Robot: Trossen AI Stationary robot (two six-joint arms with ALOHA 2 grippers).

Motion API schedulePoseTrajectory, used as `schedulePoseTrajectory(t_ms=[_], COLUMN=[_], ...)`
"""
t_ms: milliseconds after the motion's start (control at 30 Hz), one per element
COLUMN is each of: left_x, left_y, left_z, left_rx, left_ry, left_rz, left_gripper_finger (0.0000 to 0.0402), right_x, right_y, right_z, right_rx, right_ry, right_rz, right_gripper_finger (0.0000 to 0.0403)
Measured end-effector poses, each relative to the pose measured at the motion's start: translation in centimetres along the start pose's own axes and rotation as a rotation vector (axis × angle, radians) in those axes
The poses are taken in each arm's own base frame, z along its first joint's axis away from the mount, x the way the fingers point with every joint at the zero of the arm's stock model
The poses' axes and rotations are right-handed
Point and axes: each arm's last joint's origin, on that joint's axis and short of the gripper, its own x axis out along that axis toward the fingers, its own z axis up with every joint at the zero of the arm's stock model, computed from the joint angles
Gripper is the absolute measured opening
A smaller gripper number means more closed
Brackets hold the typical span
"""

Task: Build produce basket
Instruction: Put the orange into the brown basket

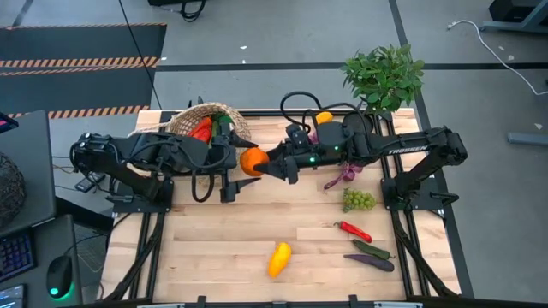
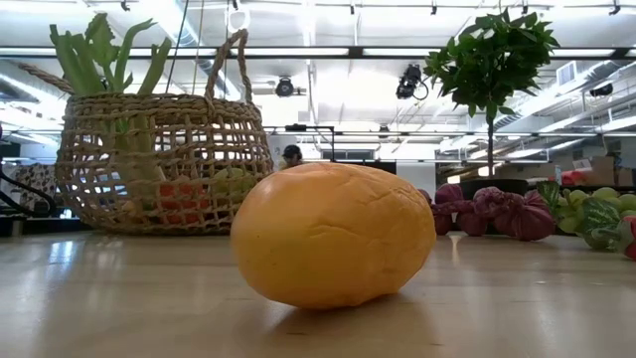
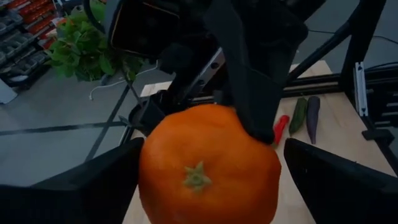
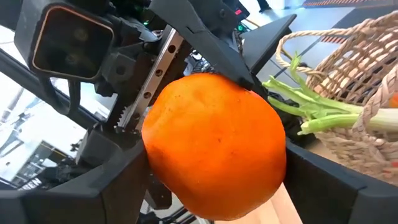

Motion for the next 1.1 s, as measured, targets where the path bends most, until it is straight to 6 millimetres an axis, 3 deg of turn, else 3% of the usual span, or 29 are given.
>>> schedulePoseTrajectory(t_ms=[367,533,700,1100], left_x=[-0.5,-0.9,-2.7,-6.8], left_y=[0.2,0.4,1.8,6.3], left_z=[-0.9,-1.8,-3.1,-5.1], left_rx=[0.028,0.078,0.140,-0.083], left_ry=[0.083,0.169,0.290,0.396], left_rz=[0.013,0.051,0.165,0.449], left_gripper_finger=[0.0299,0.0309,0.0314,0.0319], right_x=[0.0,-0.1,-0.1,-0.1], right_y=[-0.3,-0.9,-1.6,-1.8], right_z=[0.7,1.2,1.3,1.2], right_rx=[-0.011,-0.010,-0.007,-0.004], right_ry=[-0.049,-0.038,0.006,0.047], right_rz=[-0.009,-0.017,-0.028,-0.021], right_gripper_finger=[0.0363,0.0363,0.0363,0.0363])
